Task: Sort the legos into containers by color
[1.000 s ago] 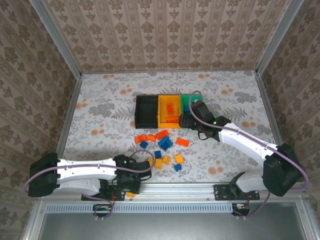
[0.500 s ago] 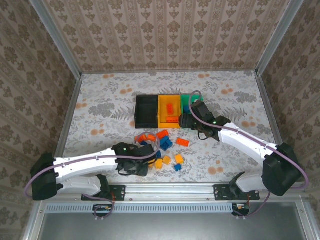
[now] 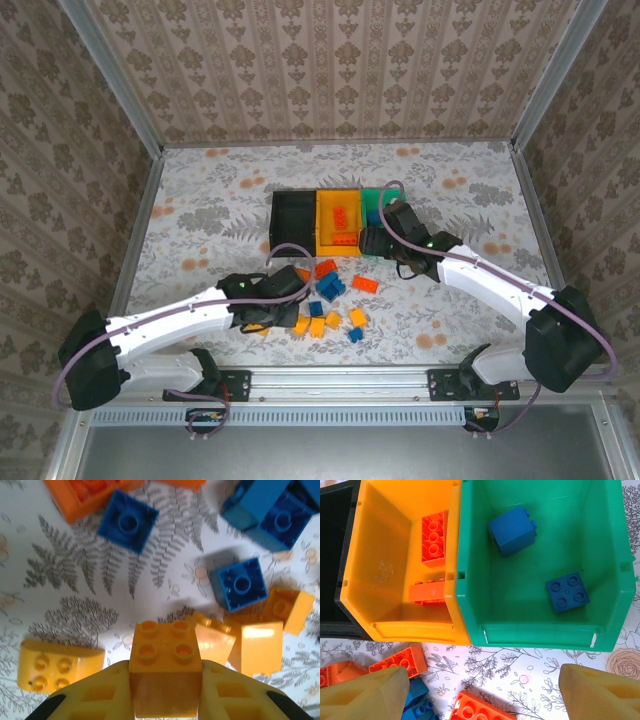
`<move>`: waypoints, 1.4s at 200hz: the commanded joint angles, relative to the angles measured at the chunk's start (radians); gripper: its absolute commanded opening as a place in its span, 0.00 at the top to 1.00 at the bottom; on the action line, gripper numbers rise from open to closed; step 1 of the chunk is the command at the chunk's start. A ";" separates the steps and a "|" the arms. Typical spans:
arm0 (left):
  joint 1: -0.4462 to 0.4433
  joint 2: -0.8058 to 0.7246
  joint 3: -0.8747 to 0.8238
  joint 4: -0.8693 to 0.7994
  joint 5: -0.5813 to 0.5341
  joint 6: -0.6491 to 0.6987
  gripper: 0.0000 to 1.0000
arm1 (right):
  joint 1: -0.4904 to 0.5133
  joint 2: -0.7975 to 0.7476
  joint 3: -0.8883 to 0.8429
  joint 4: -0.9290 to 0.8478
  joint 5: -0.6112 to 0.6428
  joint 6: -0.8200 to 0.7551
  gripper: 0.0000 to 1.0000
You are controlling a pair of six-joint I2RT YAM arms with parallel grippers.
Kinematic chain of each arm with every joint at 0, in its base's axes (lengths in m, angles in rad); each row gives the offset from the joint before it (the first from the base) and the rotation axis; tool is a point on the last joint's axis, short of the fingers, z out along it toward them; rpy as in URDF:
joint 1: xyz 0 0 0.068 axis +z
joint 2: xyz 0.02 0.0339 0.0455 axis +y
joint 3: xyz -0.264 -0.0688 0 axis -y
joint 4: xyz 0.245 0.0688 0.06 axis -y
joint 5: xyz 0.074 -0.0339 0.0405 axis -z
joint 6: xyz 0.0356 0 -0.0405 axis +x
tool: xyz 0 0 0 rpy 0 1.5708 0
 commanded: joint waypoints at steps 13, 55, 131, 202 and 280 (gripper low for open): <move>0.050 0.004 0.084 0.051 -0.109 0.110 0.71 | -0.010 -0.024 0.007 -0.024 0.020 0.013 0.20; 0.174 0.044 0.152 0.196 -0.141 0.227 0.71 | -0.016 -0.025 0.022 -0.038 0.021 0.009 0.20; 0.371 0.389 0.399 0.396 -0.166 0.335 0.73 | -0.024 -0.011 0.030 -0.051 0.012 0.015 0.20; 0.413 0.542 0.549 0.393 -0.111 0.338 0.32 | -0.026 -0.027 0.042 -0.080 0.014 0.005 0.18; 0.307 0.163 0.329 0.440 -0.060 0.279 0.00 | 0.029 -0.002 -0.022 -0.104 -0.123 -0.055 0.19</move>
